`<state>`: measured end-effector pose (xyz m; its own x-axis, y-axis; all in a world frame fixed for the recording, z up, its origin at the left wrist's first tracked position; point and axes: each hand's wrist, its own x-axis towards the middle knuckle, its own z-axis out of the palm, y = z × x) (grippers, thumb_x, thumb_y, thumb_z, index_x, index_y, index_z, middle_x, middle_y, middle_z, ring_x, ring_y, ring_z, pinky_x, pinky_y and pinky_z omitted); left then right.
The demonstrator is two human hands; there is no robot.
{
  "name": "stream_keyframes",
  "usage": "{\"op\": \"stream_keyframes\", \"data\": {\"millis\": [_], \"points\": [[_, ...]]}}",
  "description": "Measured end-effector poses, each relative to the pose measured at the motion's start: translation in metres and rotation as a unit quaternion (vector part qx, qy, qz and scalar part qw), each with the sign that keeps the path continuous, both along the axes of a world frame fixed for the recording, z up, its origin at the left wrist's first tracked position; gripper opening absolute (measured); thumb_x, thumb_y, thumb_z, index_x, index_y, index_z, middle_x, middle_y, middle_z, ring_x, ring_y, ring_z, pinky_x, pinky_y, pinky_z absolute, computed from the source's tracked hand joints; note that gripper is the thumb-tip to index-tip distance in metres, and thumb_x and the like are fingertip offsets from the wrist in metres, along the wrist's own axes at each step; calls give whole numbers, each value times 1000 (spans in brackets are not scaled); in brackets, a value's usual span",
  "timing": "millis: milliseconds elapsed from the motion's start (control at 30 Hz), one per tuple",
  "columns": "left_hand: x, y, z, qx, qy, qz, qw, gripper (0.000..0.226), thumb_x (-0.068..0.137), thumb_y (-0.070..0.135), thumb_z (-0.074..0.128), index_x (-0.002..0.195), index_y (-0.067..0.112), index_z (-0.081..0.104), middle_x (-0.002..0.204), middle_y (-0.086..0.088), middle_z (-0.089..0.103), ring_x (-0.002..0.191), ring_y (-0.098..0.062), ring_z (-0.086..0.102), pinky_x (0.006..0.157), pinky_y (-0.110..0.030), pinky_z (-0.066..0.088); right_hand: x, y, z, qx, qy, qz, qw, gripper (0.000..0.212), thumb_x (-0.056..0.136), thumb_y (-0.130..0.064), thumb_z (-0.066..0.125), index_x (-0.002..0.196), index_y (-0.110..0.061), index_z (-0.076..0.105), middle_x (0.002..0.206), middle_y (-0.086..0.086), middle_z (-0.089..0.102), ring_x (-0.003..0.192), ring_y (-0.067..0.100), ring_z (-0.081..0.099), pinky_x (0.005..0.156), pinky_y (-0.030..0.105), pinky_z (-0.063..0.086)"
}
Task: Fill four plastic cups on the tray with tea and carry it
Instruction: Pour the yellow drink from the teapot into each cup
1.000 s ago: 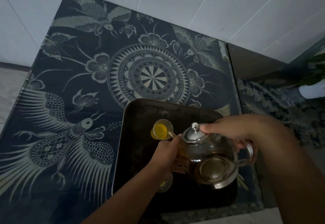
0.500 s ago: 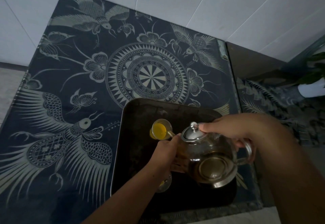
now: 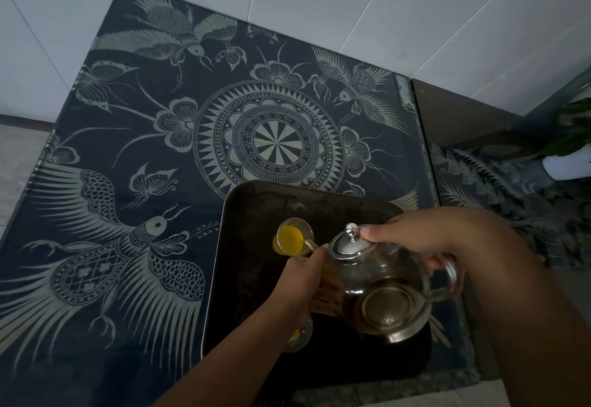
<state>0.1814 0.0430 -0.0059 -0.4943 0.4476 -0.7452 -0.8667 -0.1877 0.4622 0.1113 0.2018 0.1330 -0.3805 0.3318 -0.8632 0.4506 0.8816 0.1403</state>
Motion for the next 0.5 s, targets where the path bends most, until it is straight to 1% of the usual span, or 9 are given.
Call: {"op": "stream_keyframes", "data": {"millis": [67, 100, 233, 333, 367, 400, 433, 467, 500], "points": [[0, 0, 0, 0, 3, 1, 1000, 47, 105, 47, 49, 111, 6, 71, 76, -12, 77, 67, -29, 75, 64, -39, 61, 1, 2, -1, -1, 5, -1, 1000, 119, 22, -104, 53, 107, -23, 75, 75, 15, 71, 58, 27, 65, 63, 36, 52], [-1, 1, 0, 1, 4, 0, 1000, 46, 105, 46, 49, 111, 6, 71, 76, -11, 76, 67, -28, 75, 64, -39, 61, 2, 2, 0, 0, 10, -3, 1000, 117, 23, -104, 54, 106, -25, 74, 77, 15, 72, 58, 27, 64, 62, 34, 51], [-1, 1, 2, -5, 18, -1, 1000, 45, 105, 47, 50, 111, 8, 71, 76, -11, 76, 64, -26, 74, 63, -37, 60, 8, 3, 2, -22, 43, -27, 998, 96, 37, -95, 53, 107, -32, 72, 95, 14, 75, 63, 25, 63, 61, 33, 51], [-1, 1, 0, -17, 33, -5, 999, 44, 103, 47, 53, 114, 8, 71, 82, -15, 75, 68, -29, 73, 65, -42, 63, 16, 8, 2, -48, 60, -17, 997, 88, 45, -95, 49, 103, -33, 73, 84, 5, 72, 58, 21, 59, 54, 27, 47], [-2, 1, 0, -21, 38, -6, 999, 44, 102, 47, 55, 114, 8, 71, 83, -16, 75, 69, -30, 73, 69, -47, 63, 18, 10, 2, -59, 64, -17, 996, 82, 53, -94, 48, 103, -34, 74, 79, 2, 71, 56, 19, 59, 51, 24, 46], [-3, 1, 0, -26, 42, -7, 999, 44, 101, 47, 56, 112, 8, 71, 83, -16, 74, 70, -30, 73, 73, -51, 63, 20, 11, 3, -69, 70, -15, 995, 72, 66, -90, 49, 105, -35, 74, 79, 0, 71, 56, 17, 60, 47, 22, 44], [-4, 1, -1, -33, 46, -7, 998, 43, 101, 47, 57, 111, 8, 72, 83, -16, 74, 71, -31, 73, 76, -54, 63, 22, 11, 4, -73, 78, -13, 994, 61, 80, -83, 48, 107, -35, 73, 81, 0, 72, 58, 15, 61, 43, 20, 42], [-4, 1, -1, -42, 52, -7, 998, 43, 100, 47, 58, 110, 8, 72, 84, -17, 74, 72, -32, 73, 76, -55, 63, 24, 12, 5, -78, 87, -8, 993, 53, 88, -76, 46, 109, -35, 73, 86, 2, 74, 60, 15, 63, 42, 20, 41], [-5, 1, -1, -54, 58, -6, 997, 43, 100, 47, 59, 109, 7, 72, 85, -16, 75, 74, -32, 74, 76, -56, 64, 26, 13, 6, -81, 91, -2, 993, 51, 91, -73, 44, 110, -34, 72, 91, 6, 76, 62, 16, 64, 42, 21, 42]]}}
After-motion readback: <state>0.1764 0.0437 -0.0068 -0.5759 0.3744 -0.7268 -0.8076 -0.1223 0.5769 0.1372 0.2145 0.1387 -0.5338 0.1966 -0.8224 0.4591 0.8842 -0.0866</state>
